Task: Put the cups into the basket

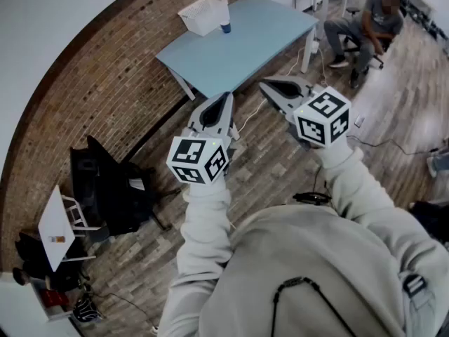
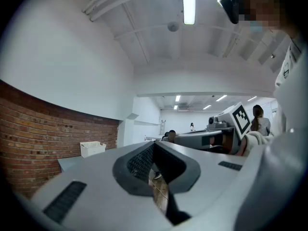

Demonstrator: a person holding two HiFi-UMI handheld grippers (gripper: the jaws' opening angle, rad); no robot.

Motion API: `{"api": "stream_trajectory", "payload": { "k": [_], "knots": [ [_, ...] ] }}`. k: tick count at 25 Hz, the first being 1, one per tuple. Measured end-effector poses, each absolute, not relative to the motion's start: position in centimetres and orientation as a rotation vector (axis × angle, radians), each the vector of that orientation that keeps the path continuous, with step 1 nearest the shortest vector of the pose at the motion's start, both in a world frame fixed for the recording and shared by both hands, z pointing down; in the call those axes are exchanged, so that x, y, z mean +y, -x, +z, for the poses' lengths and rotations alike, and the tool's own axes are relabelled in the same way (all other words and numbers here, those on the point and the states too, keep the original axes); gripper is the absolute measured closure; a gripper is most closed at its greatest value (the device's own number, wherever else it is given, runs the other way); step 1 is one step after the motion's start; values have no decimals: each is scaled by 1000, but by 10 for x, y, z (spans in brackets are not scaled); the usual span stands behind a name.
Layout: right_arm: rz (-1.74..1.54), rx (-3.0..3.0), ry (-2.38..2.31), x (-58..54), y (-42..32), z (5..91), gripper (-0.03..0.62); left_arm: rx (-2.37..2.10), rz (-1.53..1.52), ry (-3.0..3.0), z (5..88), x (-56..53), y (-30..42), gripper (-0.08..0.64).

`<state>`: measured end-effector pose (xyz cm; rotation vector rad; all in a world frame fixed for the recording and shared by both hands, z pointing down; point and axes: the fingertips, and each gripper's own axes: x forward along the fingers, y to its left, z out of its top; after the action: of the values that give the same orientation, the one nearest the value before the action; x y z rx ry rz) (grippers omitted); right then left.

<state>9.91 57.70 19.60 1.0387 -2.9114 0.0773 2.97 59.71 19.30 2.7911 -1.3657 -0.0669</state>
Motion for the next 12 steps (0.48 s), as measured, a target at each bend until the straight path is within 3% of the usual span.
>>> {"api": "stream_trajectory", "payload": {
  "k": [12],
  "knots": [
    [85,-2922,-1086,576,-111,190,588,-1318,-16,-2794,199,594,-41,565]
  ]
}}
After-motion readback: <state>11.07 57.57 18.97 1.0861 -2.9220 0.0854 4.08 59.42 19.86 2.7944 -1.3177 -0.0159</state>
